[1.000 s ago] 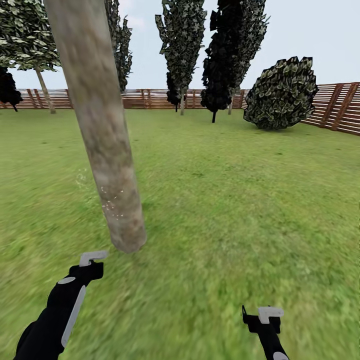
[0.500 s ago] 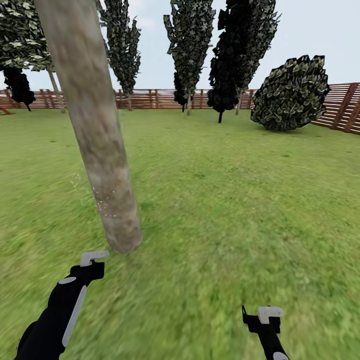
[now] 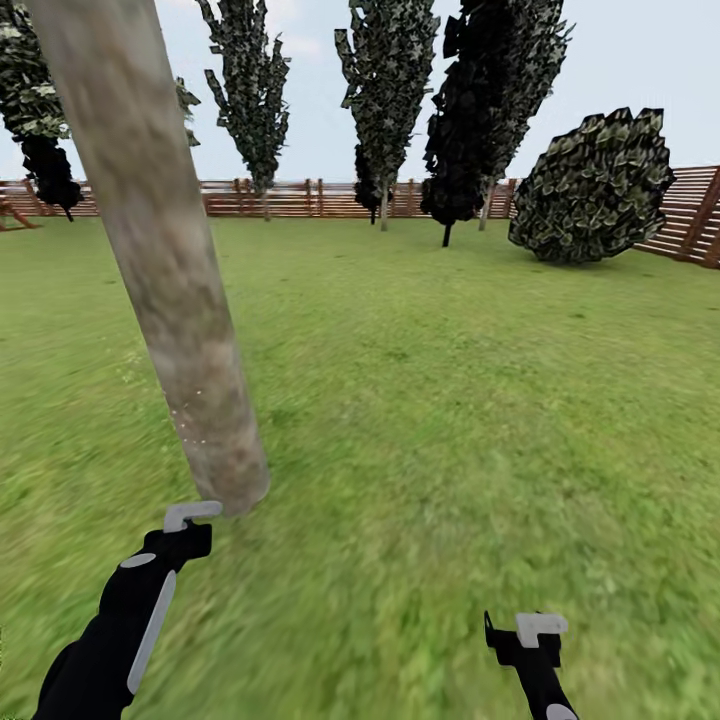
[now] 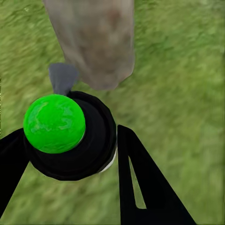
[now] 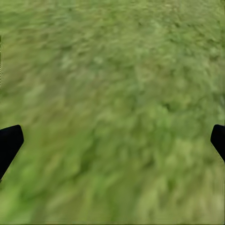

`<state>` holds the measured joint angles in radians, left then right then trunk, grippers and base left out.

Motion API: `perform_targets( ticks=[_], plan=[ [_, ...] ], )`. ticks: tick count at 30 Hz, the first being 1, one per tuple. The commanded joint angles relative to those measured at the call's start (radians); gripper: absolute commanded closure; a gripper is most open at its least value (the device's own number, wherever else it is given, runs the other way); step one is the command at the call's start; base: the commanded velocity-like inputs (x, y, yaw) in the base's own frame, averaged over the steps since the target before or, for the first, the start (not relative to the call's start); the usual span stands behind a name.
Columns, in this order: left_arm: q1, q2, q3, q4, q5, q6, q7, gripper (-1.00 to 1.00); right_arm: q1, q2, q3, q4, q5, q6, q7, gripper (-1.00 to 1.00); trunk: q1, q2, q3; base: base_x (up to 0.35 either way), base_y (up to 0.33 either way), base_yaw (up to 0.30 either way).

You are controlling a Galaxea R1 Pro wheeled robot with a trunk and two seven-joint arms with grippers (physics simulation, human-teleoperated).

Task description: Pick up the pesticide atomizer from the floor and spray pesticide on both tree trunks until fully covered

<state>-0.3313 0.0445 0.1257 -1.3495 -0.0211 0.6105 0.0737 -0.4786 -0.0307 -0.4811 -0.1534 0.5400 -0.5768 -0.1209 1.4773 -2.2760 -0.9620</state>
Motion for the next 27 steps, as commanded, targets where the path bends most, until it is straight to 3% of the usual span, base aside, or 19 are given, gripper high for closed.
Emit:
perform_targets(
  ticks=[1,12,17,19,21,27],
  plan=[
    [0.000,0.000,0.000,0.000,0.000,0.000,0.000,1.00,0.000,0.000,0.000,0.000,0.000,0.000,0.000,-1.00,0.000,0.000,0.000,0.234,-0.193,0.247],
    [0.000,0.000,-0.001,0.000,0.000,0.006,-0.002,1.00,0.000,0.000,0.000,0.000,0.000,0.000,0.000,-1.00,0.000,0.000,0.000,0.196,-0.146,0.256],
    [-0.001,0.001,-0.004,0.000,-0.004,0.034,-0.003,1.00,0.000,0.000,0.000,0.000,0.000,0.000,0.001,-1.00,0.000,0.000,0.000,0.014,-0.009,0.038],
    [-0.003,0.008,-0.003,-0.002,-0.005,0.104,-0.003,1.00,0.000,0.000,0.000,0.000,0.000,0.000,0.001,-1.00,0.000,0.000,0.000,0.002,-0.001,0.005],
    [-0.004,0.011,-0.002,-0.005,-0.005,0.131,-0.003,1.00,0.000,0.000,0.000,0.000,0.000,0.000,0.000,-1.00,0.000,0.000,0.000,0.001,0.000,0.002],
    [-0.005,0.005,-0.004,-0.006,-0.004,0.142,-0.003,1.00,0.000,0.000,0.000,-0.001,0.000,0.000,0.000,-1.00,0.000,0.000,0.000,0.108,-0.088,0.000]
  ],
)
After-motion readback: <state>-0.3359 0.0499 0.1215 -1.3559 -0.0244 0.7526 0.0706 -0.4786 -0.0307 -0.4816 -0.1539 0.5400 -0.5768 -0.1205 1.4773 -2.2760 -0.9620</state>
